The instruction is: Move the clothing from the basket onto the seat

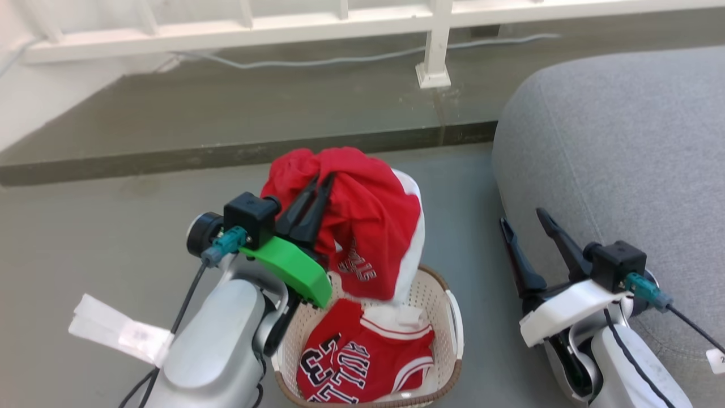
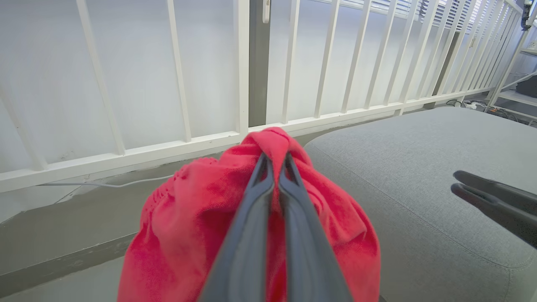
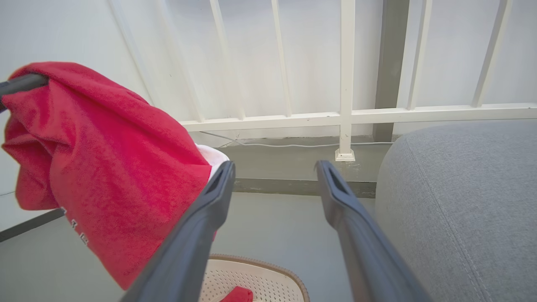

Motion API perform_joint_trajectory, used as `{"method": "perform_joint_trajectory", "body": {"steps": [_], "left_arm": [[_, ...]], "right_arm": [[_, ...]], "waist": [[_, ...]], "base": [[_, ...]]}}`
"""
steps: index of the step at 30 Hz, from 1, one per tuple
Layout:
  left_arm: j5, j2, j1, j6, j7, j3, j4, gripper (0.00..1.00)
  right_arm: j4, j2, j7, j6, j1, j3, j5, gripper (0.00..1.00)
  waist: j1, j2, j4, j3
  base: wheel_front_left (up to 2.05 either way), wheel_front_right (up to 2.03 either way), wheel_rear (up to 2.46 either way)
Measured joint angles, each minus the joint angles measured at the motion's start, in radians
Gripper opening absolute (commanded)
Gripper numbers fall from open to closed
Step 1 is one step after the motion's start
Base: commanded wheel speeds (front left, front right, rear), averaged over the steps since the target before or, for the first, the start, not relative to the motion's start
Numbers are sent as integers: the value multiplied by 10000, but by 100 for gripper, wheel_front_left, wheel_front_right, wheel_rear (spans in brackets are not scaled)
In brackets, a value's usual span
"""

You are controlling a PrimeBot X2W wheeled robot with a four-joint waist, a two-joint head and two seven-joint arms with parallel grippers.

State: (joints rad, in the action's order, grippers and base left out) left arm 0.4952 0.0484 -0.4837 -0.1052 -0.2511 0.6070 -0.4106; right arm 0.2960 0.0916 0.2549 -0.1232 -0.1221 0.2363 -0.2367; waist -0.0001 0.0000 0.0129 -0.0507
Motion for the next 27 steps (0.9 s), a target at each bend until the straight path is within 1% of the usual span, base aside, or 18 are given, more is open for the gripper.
{"method": "perform_joint_trajectory", "body": {"steps": [7,13,18,23,27], "left_arm": [[23,54,572,-2,-2,94,918,0],[25,105,920,19,176,138,1499,0],[44,339,1266,176,454,159,1914,0],[50,451,1479,359,677,163,2420,0],[50,639,1615,437,867,165,2731,0]], "right_arm": [[10,-12,0,0,351,73,-56,100],[-6,-42,0,0,566,236,-102,100],[-77,-63,-2,0,669,305,-109,100],[-198,-63,-2,0,683,337,-111,100],[-499,-82,-2,0,677,600,-111,100]], "waist": [[0,0,19,471],[0,0,47,619],[0,0,61,640],[0,0,71,651],[0,0,83,665]], "base": [[0,0,0],[0,0,0],[0,0,0],[0,0,0],[0,0,0]]}}
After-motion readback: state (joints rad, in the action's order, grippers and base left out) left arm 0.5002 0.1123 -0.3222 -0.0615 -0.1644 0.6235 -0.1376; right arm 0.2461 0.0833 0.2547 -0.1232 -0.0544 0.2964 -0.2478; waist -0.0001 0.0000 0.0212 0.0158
